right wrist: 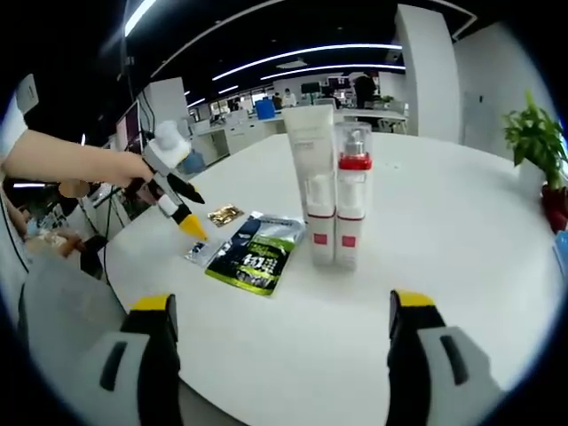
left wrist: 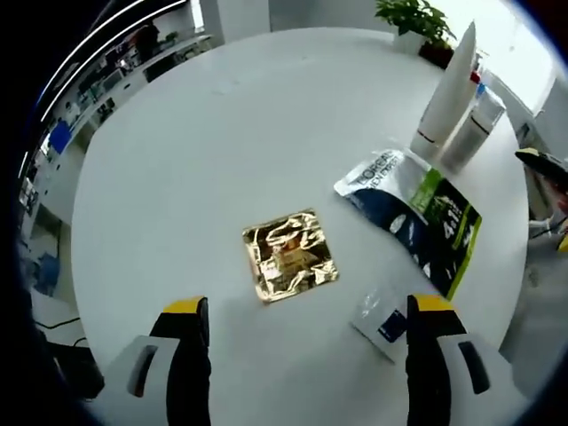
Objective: Arrange the skincare products in the storage area until every visible bottle or jar stands upright without overlapping.
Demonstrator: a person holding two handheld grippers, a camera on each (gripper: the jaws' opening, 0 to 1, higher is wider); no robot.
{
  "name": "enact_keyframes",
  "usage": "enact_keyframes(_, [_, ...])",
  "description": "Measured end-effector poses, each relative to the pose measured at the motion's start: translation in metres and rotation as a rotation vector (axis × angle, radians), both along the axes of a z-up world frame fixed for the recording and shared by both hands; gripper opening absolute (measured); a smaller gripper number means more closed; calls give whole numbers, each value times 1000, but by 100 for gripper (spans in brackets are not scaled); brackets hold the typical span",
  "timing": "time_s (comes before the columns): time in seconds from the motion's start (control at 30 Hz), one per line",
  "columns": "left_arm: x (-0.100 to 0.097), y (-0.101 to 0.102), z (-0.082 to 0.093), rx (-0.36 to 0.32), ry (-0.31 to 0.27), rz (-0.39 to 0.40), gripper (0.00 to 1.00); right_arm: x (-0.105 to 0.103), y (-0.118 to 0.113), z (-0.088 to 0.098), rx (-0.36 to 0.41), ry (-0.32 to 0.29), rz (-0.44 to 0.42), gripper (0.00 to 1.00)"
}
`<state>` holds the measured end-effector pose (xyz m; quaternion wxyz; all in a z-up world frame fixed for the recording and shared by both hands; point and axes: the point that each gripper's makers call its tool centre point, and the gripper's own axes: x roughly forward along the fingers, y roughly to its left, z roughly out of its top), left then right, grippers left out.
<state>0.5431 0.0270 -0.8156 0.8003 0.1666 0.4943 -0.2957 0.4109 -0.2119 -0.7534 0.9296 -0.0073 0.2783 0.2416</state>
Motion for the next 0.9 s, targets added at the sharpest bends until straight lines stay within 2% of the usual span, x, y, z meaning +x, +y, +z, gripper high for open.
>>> enact_keyframes(0.43, [27,-10,-8,-9,-5,57,65,0,-1,-1,-1,10,-13,100])
enact_keyframes(0.9, [34,-8,-11,13,-10,68,54,-1,-2,0,6,17,-26,100])
